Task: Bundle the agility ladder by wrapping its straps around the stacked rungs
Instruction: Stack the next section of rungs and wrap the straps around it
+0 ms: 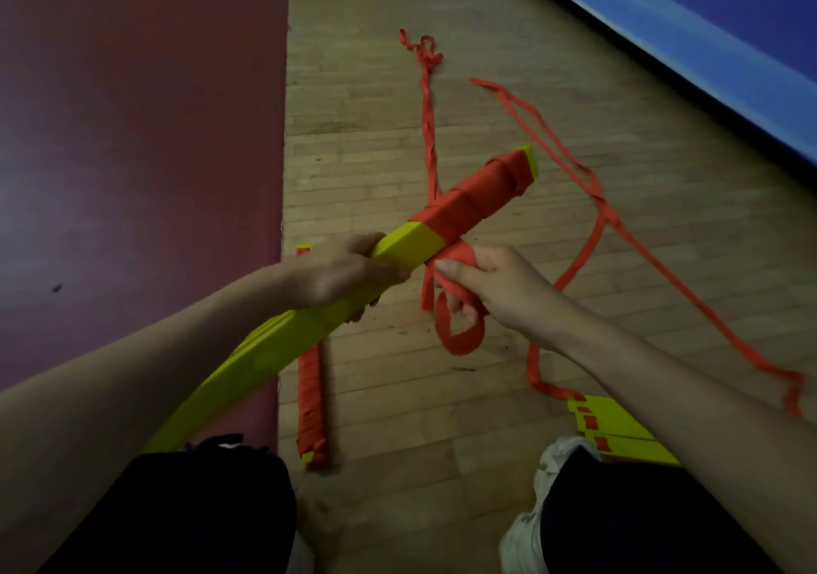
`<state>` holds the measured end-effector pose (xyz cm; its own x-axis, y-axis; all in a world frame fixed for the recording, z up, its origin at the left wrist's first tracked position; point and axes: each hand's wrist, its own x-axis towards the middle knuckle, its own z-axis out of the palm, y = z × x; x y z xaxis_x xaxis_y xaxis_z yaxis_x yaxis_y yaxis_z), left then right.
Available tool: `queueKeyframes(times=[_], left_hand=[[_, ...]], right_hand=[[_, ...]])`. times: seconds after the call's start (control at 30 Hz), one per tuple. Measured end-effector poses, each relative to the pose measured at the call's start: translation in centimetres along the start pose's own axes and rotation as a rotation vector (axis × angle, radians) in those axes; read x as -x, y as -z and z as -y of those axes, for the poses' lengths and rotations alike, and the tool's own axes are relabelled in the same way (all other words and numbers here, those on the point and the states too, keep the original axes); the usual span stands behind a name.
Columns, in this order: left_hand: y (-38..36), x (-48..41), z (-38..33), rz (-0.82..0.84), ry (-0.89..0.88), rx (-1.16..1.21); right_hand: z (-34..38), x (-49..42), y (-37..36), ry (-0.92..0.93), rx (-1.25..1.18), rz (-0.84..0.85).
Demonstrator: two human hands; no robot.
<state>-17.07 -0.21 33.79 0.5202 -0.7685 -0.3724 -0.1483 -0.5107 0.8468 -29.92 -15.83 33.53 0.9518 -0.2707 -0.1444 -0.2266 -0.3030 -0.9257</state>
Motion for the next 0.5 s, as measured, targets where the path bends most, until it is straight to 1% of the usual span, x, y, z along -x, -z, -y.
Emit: queueKeyframes(times=[0.07, 0.13, 0.27, 0.4, 0.47, 0.5], left_hand=[[-0.5, -0.3, 0.0, -0.067, -0.050, -0.136], [-0.5, -0.3, -0.1, -0.112, -0.090, -0.271], [-1.4, 0.3, -0.5, -0.207, -0.136, -0.555], [-3.3, 0.2, -0.7, -0.337, -0.190, -0.888], [-4.0, 0.2, -0.7, -0.371, -0.215, -0.993], [-4.2, 0.2, -0.6, -0.375, -0.229, -1.021]], right_hand=[[0.0, -0.2, -0.2, -0.006, -0.031, 0.005], [0.2, -0.2, -0.4, -0.009, -0.011, -0.011], [1.3, -0.2, -0.3, 0.002, 0.079, -0.145], [1.8, -0.3, -0.5, -0.060, 0.087, -0.270], [1.8, -0.5, -0.6, -0.105, 0.061, -0.307], [1.7, -0.6, -0.6, -0.130, 0.006, -0.314]])
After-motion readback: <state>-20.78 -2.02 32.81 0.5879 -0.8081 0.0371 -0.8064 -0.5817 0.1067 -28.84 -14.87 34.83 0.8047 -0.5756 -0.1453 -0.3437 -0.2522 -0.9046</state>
